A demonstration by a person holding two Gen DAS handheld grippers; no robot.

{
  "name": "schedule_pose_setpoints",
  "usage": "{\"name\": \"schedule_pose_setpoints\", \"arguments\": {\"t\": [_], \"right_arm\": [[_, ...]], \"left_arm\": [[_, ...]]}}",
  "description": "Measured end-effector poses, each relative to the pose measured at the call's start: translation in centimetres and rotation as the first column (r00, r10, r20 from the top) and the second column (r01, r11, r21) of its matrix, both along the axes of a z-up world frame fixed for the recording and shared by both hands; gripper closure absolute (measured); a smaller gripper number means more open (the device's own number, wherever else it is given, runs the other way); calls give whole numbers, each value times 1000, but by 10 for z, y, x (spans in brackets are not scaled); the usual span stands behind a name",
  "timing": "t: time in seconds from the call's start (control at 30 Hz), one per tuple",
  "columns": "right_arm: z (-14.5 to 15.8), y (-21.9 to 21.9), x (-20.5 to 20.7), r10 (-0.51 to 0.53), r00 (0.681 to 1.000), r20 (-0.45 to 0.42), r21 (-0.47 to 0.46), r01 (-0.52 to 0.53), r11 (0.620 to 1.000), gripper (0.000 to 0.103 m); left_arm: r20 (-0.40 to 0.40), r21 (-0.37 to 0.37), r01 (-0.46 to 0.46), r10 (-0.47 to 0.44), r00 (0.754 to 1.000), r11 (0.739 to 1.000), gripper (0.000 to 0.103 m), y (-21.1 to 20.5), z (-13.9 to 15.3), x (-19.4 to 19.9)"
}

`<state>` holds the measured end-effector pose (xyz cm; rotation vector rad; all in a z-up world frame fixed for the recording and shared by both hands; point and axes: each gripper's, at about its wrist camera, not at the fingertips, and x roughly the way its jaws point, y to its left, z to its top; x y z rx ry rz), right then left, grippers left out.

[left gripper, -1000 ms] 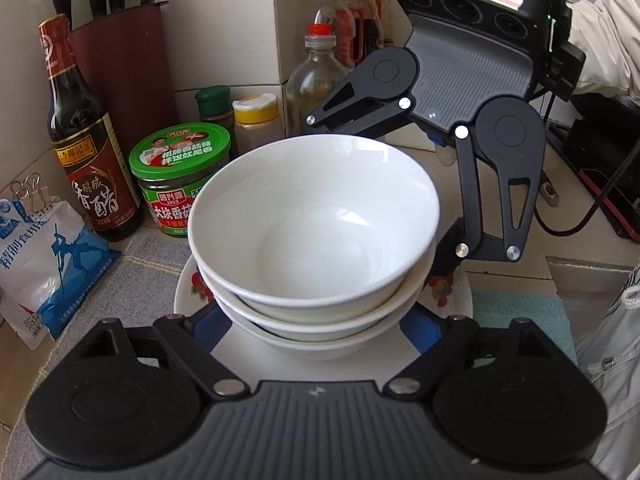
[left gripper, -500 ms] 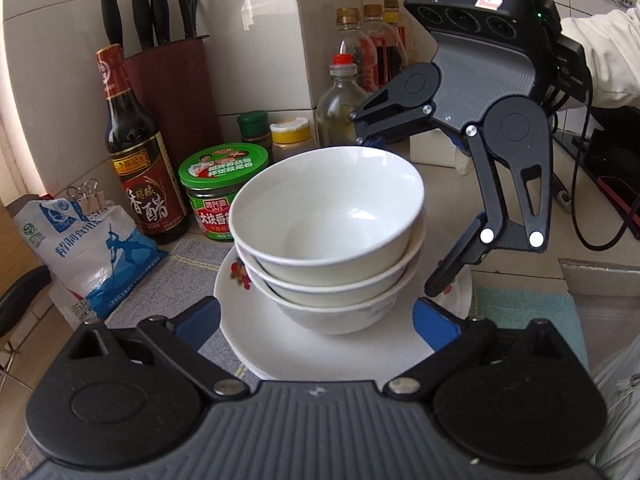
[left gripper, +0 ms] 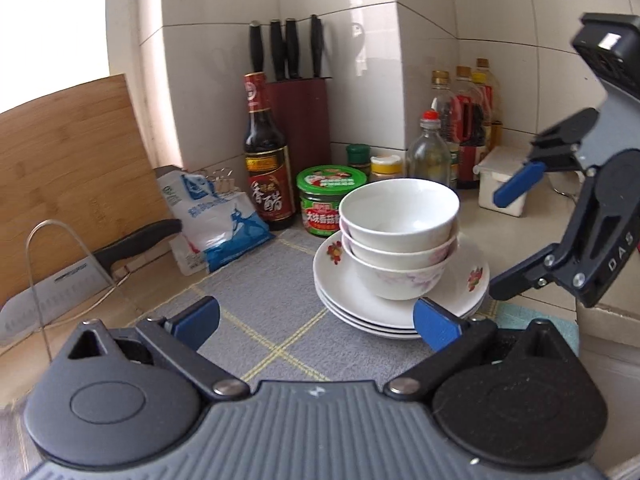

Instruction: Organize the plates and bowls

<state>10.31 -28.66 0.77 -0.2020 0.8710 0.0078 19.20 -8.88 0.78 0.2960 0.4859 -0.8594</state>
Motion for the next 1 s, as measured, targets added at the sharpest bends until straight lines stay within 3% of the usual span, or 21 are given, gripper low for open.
{"name": "schedule_pose_setpoints", "arguments": {"t": [0.17,0.3,0.37,0.7,1.0], "right_arm": [[6,21,-39,-210,975,78,75,204,976,0],[10,33,-58,-338,935,107,131,324,937,0],[13,38,-64,-386,914,130,113,373,921,0],[25,45,-82,-501,842,201,100,491,865,0],[29,46,-86,-512,833,211,117,498,859,0]], "left_arm": [[-71,-43,-102,99,993,994,1,17,19,-19],[-126,18,-168,169,978,986,1,17,29,-32],[-138,39,-193,196,971,980,1,18,32,-37],[-165,84,-246,257,952,966,1,14,47,-50],[-154,97,-278,291,944,956,1,13,52,-52]]}}
